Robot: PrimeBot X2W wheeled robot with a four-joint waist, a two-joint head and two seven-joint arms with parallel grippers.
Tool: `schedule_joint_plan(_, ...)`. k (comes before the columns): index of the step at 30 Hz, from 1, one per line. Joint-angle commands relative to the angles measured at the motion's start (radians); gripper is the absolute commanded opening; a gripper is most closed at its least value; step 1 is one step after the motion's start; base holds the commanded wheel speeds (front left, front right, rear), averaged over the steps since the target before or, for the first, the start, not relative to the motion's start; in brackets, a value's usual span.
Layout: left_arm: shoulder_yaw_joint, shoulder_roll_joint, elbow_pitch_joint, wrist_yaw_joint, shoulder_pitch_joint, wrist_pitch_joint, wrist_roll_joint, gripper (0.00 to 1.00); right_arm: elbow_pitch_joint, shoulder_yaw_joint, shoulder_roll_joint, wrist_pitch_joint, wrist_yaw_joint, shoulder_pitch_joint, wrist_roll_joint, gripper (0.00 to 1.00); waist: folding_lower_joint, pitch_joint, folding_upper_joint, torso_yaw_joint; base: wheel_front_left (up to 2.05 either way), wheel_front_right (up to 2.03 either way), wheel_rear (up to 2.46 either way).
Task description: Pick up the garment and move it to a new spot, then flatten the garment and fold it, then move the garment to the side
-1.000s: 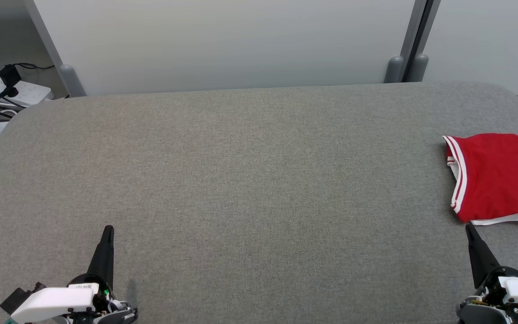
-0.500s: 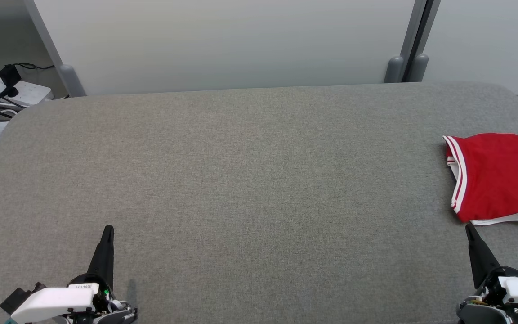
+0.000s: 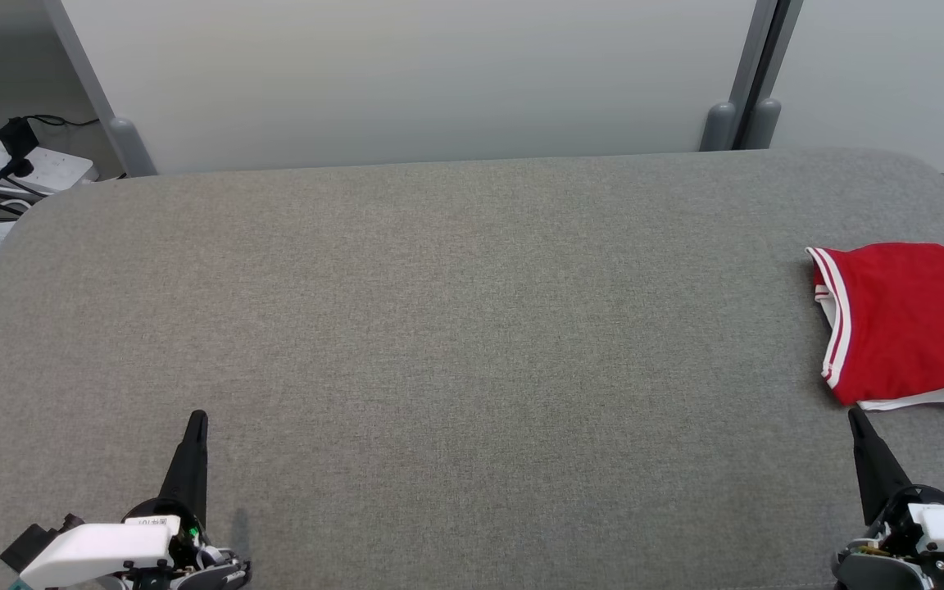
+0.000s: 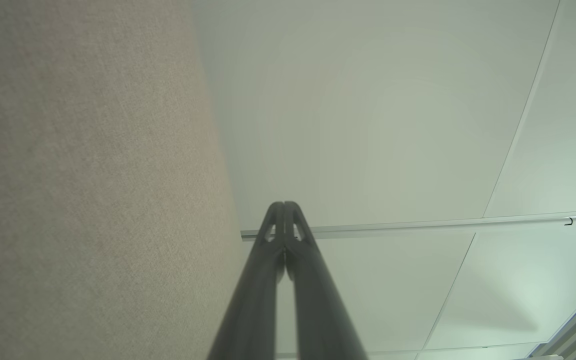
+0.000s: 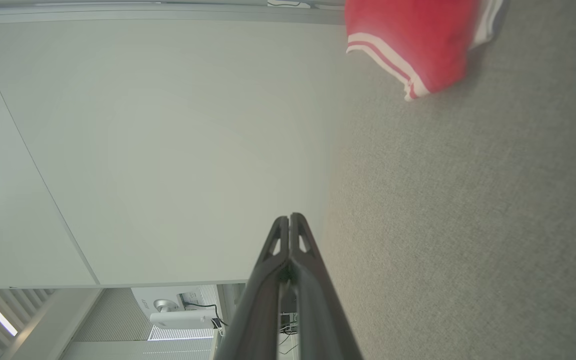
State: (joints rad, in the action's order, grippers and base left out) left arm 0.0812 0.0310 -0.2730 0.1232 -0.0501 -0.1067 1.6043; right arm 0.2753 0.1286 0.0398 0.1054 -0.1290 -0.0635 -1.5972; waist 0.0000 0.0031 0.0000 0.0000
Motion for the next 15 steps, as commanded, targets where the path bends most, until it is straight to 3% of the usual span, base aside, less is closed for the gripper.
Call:
schedule_joint_plan(1, 0.033, 0.019, 0.028, 0.007, -0.058, -0.006, 0.004, 0.0, -0.03, -0.015, 0.01, 0.008, -0.002, -0.044, -0.011, 0.0, 0.0, 0.0, 0.0, 0.0, 0.0, 0.0, 0.0)
schedule_joint_plan(15, 0.033, 0.019, 0.028, 0.007, -0.058, -0.006, 0.004, 0.0, -0.03, -0.015, 0.01, 0.008, -0.002, -0.044, -0.011, 0.0, 0.0, 0.0, 0.0, 0.0, 0.0, 0.0, 0.0)
